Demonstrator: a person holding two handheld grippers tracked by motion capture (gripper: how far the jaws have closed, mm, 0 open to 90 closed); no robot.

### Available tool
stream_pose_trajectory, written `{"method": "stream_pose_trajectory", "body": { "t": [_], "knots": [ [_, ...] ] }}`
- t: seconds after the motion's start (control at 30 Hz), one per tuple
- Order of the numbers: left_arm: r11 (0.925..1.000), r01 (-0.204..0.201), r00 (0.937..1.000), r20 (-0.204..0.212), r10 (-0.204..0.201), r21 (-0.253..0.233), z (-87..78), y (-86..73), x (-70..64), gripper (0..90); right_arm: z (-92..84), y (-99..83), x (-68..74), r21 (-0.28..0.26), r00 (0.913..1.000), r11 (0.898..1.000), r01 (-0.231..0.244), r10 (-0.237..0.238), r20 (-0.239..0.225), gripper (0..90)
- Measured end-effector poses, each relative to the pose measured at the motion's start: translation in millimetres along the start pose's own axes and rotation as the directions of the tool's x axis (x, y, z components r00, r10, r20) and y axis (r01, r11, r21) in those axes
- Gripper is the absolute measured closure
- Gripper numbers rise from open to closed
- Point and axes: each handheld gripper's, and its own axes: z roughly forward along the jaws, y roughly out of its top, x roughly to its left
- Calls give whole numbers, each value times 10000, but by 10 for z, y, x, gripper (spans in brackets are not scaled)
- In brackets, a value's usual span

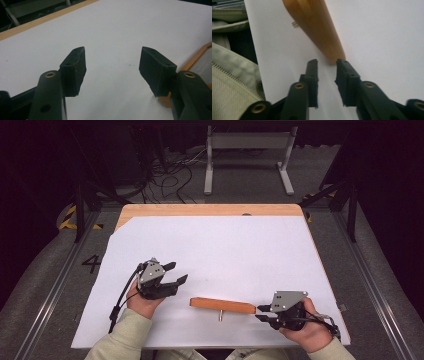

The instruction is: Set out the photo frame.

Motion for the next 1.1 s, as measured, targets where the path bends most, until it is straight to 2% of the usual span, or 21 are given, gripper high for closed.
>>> {"method": "stream_pose_trajectory", "body": {
  "t": [0.1,0.17,0.33,0.43,0.63,0.83,0.9,1.1],
  "knots": [
    [10000,27,10000,-5,-27,-1,2,-1,-2,385,41,-38,8,188,9989,9997,-147,155,-447,866],
    [10000,4,10000,5,-4,-1,2,0,0,385,77,-37,23,242,9980,9997,-80,95,-632,896],
    [10000,12,10000,11,-12,21,6,-3,4,385,188,-24,65,210,9953,9997,95,-74,-968,900],
    [10000,10,10000,-4,-10,19,5,-3,4,385,254,-31,59,46,9949,10000,-78,82,-1002,900],
    [10000,42,10000,-11,-42,34,10,-6,4,385,299,-14,24,-530,9952,9974,-489,441,-878,900],
    [10000,51,10000,-10,-51,41,9,-7,6,385,343,-17,-7,-583,9946,9955,-743,698,-766,900],
    [10000,51,10000,-10,-51,36,7,-6,6,385,357,-21,-48,-647,9941,9934,-944,905,-606,900],
    [10000,64,10000,-16,-64,44,7,-8,9,385,404,8,-150,-693,9935,9911,-1136,1126,-190,900]
  ]
}}
